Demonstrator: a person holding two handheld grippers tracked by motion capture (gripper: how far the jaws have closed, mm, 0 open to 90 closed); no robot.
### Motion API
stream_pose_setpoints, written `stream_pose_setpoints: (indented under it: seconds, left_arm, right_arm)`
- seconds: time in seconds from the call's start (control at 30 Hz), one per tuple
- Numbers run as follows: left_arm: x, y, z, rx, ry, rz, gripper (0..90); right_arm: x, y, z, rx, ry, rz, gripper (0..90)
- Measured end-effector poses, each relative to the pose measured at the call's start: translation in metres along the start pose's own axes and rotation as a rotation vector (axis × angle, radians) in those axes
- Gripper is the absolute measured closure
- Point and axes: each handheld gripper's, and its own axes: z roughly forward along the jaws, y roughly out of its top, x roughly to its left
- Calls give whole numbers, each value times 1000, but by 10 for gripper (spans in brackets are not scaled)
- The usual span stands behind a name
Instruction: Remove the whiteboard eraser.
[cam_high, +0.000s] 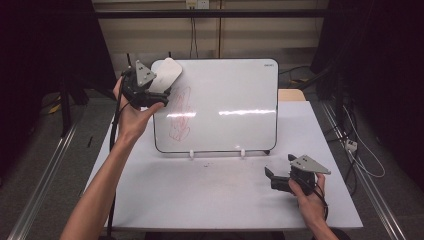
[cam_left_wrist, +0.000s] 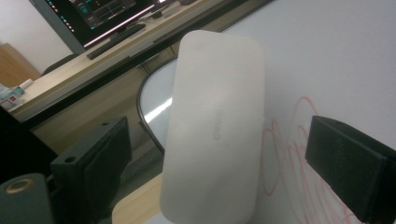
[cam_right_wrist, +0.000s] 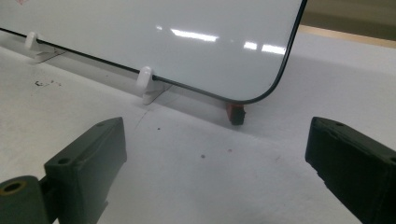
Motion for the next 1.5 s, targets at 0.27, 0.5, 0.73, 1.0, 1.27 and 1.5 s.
stream_pose_setpoints:
  seconds: [0.27,0.5,0.73,1.0,1.27,1.5]
  left_arm:
    - [-1,6,13,12,18,40,102]
    - [-4,10,28,49,11,51,148]
    - [-6,5,38,75,8,43,213]
    - [-7,6,39,95,16,80,301]
    - [-6,7,38,91,10,70,308]
    - [0,8,37,101,-26,40,310]
  right_arm:
    - [0,0,2,4,3,0,54]
    - [-1,-1,1,3,5,2,54]
    - [-2,-1,0,4,9,6,54]
    - [0,-1,1,7,8,0,53]
    - [0,-1,2,9,9,-4,53]
    - [0,0,3,15,4,-1,54]
